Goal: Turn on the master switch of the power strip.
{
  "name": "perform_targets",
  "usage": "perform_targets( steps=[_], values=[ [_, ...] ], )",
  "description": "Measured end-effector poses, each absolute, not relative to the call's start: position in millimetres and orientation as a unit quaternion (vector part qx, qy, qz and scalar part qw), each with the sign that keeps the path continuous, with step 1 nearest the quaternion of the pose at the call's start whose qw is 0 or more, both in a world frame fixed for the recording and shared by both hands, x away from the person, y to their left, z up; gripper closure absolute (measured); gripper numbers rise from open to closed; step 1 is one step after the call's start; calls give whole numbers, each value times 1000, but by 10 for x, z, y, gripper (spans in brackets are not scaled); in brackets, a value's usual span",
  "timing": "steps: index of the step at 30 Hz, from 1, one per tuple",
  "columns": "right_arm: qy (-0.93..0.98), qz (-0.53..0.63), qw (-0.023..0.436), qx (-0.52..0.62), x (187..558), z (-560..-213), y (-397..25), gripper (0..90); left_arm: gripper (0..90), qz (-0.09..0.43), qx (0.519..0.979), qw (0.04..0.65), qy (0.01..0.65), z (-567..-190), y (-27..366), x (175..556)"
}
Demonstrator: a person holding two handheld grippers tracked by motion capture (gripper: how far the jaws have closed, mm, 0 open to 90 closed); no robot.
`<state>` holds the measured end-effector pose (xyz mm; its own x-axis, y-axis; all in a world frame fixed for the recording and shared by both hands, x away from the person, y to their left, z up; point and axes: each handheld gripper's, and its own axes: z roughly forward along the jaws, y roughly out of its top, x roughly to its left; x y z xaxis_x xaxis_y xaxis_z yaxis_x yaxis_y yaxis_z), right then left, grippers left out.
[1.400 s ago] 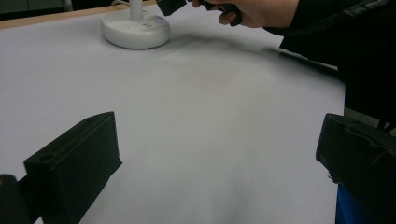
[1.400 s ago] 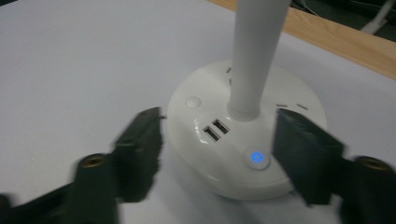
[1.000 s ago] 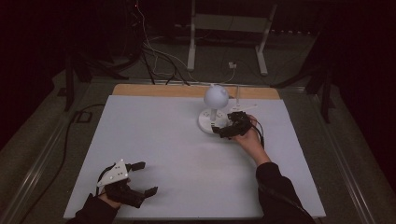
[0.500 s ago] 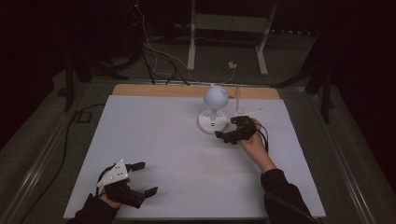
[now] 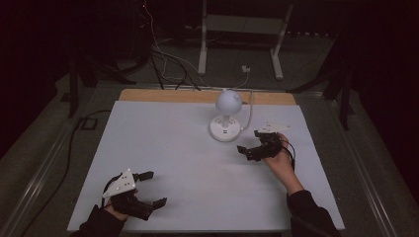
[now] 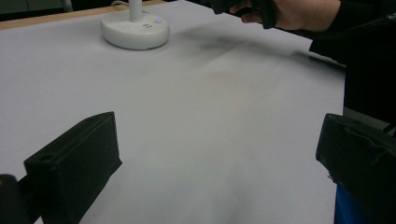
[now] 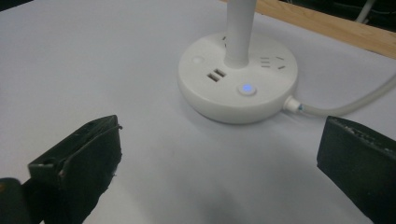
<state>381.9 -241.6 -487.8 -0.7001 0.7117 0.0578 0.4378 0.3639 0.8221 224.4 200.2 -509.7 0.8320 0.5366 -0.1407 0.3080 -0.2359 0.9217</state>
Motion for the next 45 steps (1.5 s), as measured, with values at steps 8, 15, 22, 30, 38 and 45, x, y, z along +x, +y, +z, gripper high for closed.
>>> perform_targets(
  steps=[8,15,22,30,38,45],
  values=[
    [804,443,160,363,3668,-4901,-2576,0,1,103,780,555,270,-5095,2002,2242],
    [808,432,157,369,3494,-4941,-2684,0,1,102,781,554,271,-5096,2000,2242],
    [814,417,140,379,3317,-5019,-2810,0,1,103,781,553,271,-5097,1998,2243],
    [814,410,141,387,3073,-5077,-2958,0,1,104,783,551,270,-5098,1995,2242],
    [816,403,146,387,2834,-5127,-3080,0,1,105,783,550,270,-5098,1995,2241],
    [822,387,149,390,2649,-5197,-3194,0,1,105,783,550,270,-5099,1992,2240]
  ],
)
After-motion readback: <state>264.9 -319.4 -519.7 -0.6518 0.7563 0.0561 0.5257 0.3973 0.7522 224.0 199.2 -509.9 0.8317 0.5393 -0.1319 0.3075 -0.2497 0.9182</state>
